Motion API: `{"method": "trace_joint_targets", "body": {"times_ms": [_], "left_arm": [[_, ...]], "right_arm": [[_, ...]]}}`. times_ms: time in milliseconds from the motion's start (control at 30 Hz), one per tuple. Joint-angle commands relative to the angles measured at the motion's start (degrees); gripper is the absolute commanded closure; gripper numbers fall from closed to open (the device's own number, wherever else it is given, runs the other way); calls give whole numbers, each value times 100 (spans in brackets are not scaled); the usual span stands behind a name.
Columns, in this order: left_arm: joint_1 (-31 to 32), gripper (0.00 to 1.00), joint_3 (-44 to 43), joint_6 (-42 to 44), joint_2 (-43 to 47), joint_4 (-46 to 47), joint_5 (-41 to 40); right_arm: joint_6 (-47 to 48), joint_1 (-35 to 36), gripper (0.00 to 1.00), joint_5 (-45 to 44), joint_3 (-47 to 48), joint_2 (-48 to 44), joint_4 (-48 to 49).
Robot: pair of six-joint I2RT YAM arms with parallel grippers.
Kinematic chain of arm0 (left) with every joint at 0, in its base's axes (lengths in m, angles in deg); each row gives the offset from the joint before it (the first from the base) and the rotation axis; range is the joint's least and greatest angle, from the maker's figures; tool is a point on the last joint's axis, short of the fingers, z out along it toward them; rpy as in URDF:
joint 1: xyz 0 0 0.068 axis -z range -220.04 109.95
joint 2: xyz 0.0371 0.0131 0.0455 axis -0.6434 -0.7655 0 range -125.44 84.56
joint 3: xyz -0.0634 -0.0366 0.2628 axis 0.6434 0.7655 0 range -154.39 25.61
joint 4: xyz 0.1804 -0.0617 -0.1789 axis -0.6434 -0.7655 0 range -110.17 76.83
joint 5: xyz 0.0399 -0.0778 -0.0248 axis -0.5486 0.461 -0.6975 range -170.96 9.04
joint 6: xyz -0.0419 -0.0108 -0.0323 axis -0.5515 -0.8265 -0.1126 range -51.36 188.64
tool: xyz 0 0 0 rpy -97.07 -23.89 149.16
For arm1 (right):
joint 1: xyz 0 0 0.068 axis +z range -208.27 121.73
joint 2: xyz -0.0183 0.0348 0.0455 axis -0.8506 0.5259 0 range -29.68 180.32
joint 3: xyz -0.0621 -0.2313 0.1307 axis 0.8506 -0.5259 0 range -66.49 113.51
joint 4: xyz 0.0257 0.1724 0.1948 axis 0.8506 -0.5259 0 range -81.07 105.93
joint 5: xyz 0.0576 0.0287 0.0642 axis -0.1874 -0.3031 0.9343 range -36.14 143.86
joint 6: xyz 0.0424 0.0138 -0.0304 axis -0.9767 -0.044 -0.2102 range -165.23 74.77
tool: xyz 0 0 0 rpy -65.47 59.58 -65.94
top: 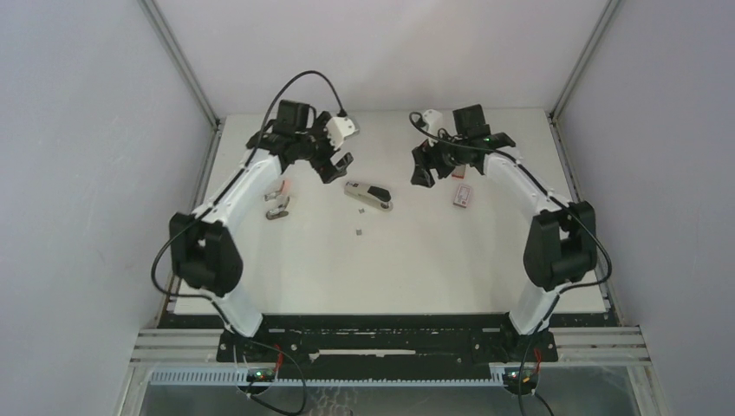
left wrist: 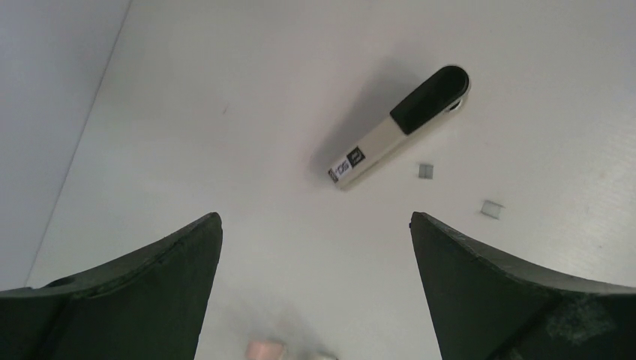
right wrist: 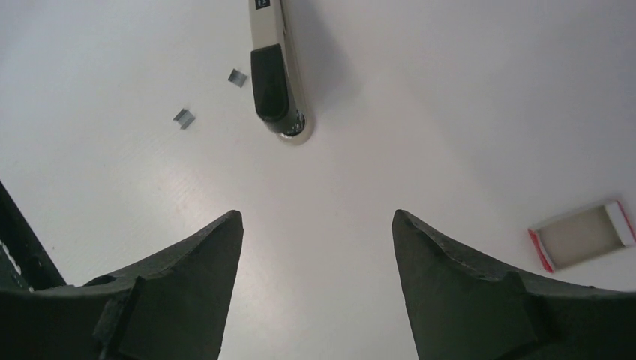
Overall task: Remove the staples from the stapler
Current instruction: Move the stapler to the center of the board.
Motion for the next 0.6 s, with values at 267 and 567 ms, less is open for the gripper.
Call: {"method": "trace_joint_targets", "body": {"times_ms": [267,567], "left_arm": [[748,0,-2168,910,-2157,-833,575],[1269,0,-2853,1671,-3101,-1405,192]], "right_arm": [[955,-642,19,394,-942,-1754,-832],[1429,-1112,18,1147,-1246,-2116,-1154]]}}
